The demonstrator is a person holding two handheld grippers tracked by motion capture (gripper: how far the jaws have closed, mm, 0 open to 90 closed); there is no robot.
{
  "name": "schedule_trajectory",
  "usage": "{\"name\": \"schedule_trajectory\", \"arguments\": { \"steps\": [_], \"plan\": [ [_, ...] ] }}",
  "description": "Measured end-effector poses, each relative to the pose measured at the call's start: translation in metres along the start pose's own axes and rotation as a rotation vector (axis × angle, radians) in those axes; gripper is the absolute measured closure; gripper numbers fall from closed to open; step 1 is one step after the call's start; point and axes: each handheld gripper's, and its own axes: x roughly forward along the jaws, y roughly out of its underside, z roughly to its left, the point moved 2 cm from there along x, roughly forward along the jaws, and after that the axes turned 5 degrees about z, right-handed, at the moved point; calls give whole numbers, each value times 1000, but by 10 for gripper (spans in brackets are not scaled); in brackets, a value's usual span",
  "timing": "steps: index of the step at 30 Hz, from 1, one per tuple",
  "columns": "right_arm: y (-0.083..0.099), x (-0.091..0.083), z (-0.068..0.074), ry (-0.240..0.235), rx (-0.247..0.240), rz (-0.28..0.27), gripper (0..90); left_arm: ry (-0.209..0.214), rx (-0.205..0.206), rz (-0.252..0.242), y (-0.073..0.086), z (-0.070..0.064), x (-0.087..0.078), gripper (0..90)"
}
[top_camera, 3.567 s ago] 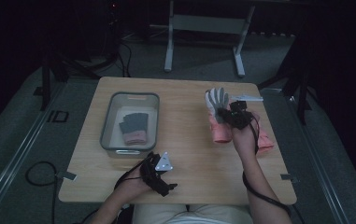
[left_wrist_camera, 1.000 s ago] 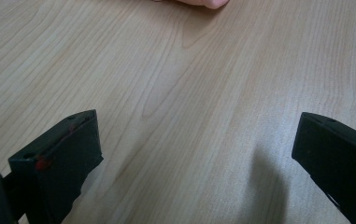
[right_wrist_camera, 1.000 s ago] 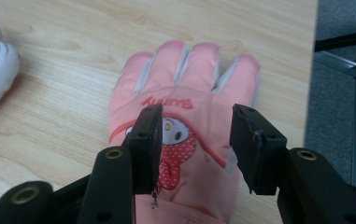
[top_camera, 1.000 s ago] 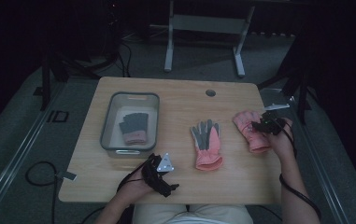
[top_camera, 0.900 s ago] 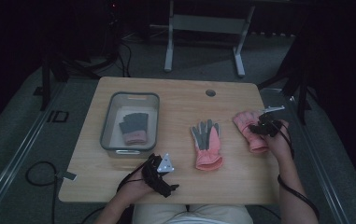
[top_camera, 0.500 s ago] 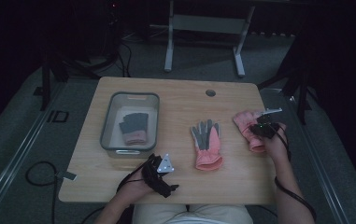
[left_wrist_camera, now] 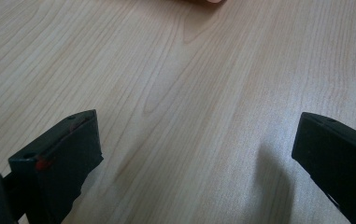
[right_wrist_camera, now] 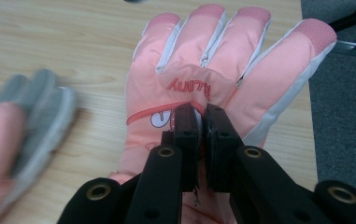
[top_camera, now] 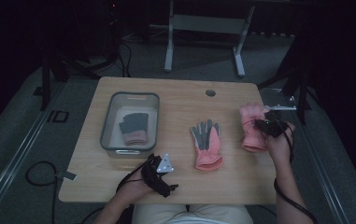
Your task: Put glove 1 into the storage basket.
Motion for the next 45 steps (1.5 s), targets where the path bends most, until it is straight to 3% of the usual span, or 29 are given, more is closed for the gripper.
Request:
{"name": "schedule_trajectory", "arguments": {
  "steps": [5,7,11,17,18,26,31,34,38,41,45],
  "plan": [
    [3,-21,15,-14,-1,-25,850,-1,6,1,0,-1,0,10],
    [10,-35,25,-38,-22,-36,850,0,6,2,0,-1,0,10],
    [20,-40,32,-44,-31,-30,849,1,6,1,-1,-1,0,11],
    [41,-30,34,-55,-14,12,849,3,10,6,-1,-2,0,11],
    [46,-23,32,-59,-9,36,849,2,10,5,-1,-2,0,11],
    [54,13,26,-86,-4,113,844,5,6,6,0,0,1,11],
    [55,24,28,-103,-42,123,830,9,12,7,0,-2,1,11],
    [54,26,27,-112,-67,128,829,8,14,7,0,-2,1,11],
    [51,23,24,-128,-59,129,799,9,14,9,-1,-2,1,11],
    [48,17,25,-110,-66,121,780,8,11,11,0,-2,2,11],
    [46,3,31,-84,-127,86,703,17,11,5,0,-2,2,11]
  ]
}}
